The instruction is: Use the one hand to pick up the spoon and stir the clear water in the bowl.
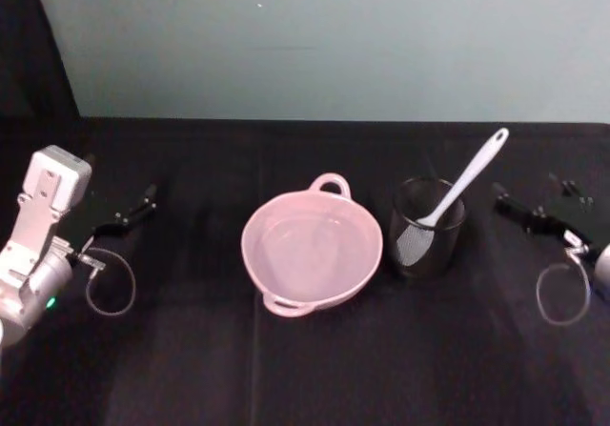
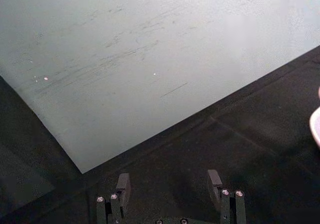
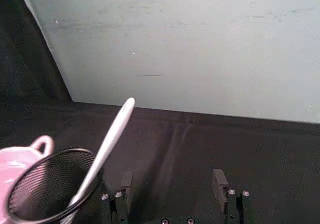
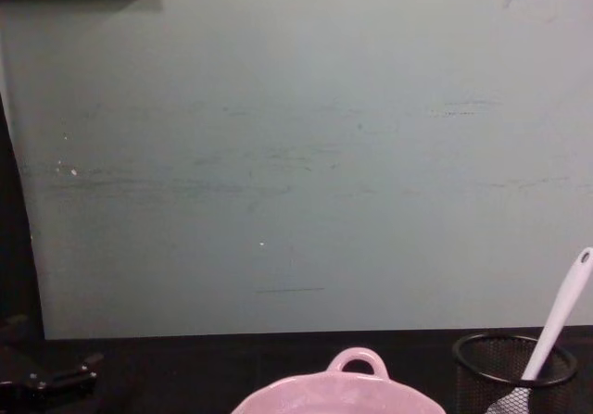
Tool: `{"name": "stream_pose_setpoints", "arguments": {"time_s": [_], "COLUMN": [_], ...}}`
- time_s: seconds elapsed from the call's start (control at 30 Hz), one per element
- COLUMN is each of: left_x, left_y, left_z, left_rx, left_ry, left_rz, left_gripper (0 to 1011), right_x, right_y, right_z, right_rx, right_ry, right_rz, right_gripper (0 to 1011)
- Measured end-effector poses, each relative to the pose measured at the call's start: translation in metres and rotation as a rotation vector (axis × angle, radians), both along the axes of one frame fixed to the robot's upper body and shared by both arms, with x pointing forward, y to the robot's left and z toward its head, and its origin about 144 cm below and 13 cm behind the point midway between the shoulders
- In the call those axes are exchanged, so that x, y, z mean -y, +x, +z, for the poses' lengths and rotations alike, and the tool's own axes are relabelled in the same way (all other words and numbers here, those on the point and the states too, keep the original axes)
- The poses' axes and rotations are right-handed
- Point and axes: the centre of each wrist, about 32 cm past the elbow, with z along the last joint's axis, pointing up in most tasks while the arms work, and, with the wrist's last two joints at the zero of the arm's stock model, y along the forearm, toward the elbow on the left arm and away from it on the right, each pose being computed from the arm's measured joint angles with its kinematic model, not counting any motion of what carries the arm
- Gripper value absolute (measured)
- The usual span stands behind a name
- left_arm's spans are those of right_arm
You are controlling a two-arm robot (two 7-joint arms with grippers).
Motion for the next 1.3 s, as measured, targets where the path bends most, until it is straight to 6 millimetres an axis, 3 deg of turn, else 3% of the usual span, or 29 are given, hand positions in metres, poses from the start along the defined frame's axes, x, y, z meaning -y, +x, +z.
{"name": "stream_pose_setpoints", "arguments": {"time_s": [0.27,1.3], "left_x": [0.0,0.0], "left_y": [0.0,0.0], "left_z": [0.0,0.0], "left_rx": [0.0,0.0], "left_ry": [0.0,0.0], "left_rz": [0.0,0.0], "left_gripper": [1011,1011], "right_x": [-0.007,-0.008], "right_y": [0.028,0.027], "right_z": [-0.019,-0.026], "right_rx": [0.053,0.055], "right_ry": [-0.103,-0.116], "right_rz": [0.033,0.027], "right_gripper": [1002,1003]}}
